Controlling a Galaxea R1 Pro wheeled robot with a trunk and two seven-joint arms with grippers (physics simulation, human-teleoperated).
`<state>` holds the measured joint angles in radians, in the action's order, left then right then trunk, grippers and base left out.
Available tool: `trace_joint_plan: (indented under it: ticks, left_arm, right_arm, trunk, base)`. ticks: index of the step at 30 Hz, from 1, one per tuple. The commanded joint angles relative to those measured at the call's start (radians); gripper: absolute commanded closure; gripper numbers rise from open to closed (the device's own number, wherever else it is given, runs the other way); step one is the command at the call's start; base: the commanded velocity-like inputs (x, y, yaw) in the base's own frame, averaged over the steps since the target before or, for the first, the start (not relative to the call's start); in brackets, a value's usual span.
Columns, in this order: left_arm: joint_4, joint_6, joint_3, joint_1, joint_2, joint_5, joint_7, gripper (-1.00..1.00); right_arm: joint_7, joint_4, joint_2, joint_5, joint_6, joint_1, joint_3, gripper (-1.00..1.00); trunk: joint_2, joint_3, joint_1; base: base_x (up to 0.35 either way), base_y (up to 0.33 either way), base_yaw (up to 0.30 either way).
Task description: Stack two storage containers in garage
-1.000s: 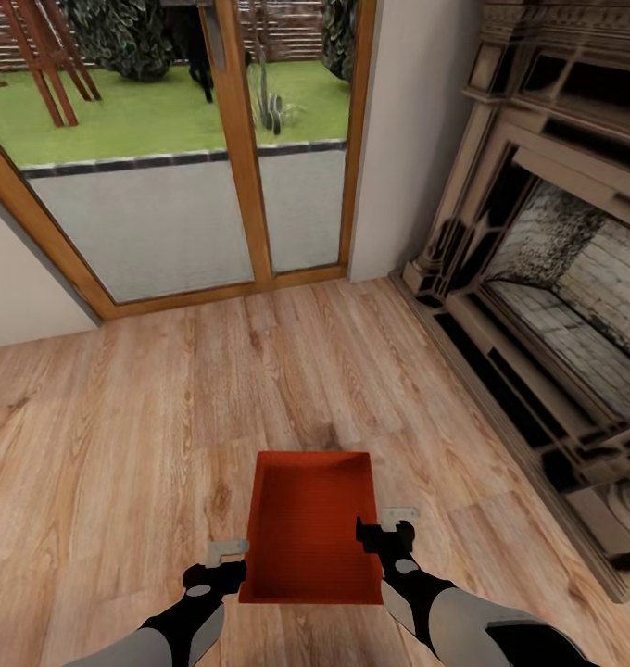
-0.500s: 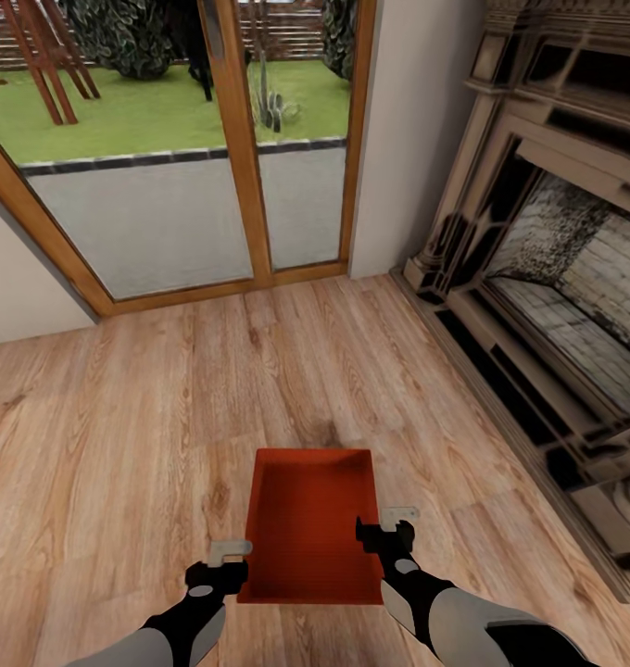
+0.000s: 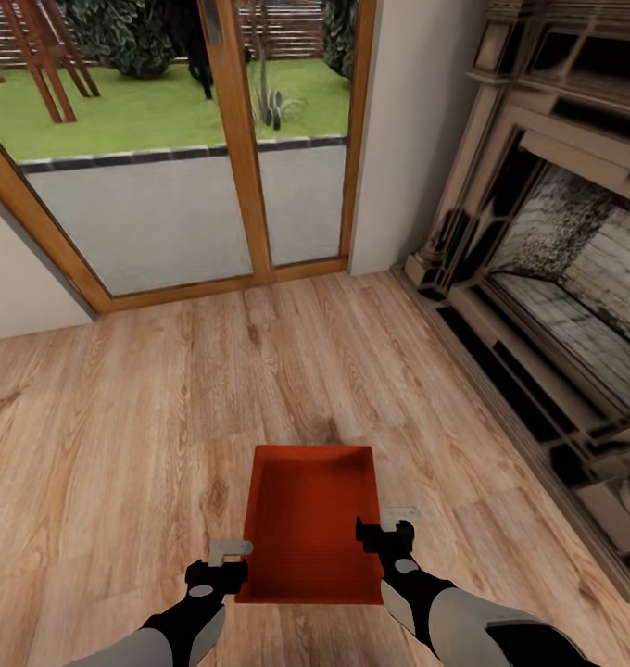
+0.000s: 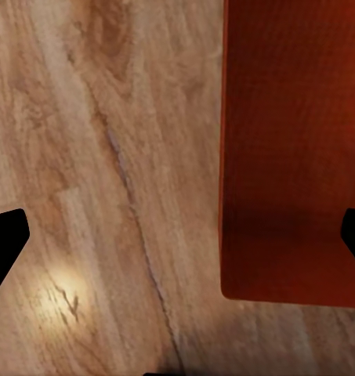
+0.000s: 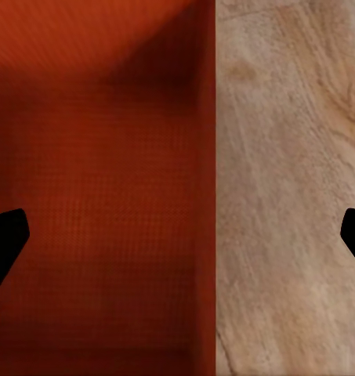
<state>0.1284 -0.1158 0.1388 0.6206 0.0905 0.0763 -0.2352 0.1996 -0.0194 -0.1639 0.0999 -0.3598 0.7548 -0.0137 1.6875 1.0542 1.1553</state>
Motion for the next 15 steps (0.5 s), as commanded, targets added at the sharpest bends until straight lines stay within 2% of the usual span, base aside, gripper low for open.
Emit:
trace_joint_plan:
  ticks: [1,15]
  left_arm:
    - [-0.001,-0.004,0.008,0.001,0.000,0.008,-0.005,-1.00]
    - [0.000,-0.004,0.008,0.001,-0.001,0.009,-0.005,-1.00]
  right_arm:
    - [0.007,-0.002,0.000,0.011,-0.002,0.001,-0.002,-1.00]
    - [0.007,-0.002,0.000,0.011,-0.002,0.001,-0.002,-1.00]
  trunk:
    - [0.008,0.004,0.004]
    - [0.106,0.048,0.058]
  base:
    - [0.000,0.000,0.000]
    - [0.000,0.000,0.000]
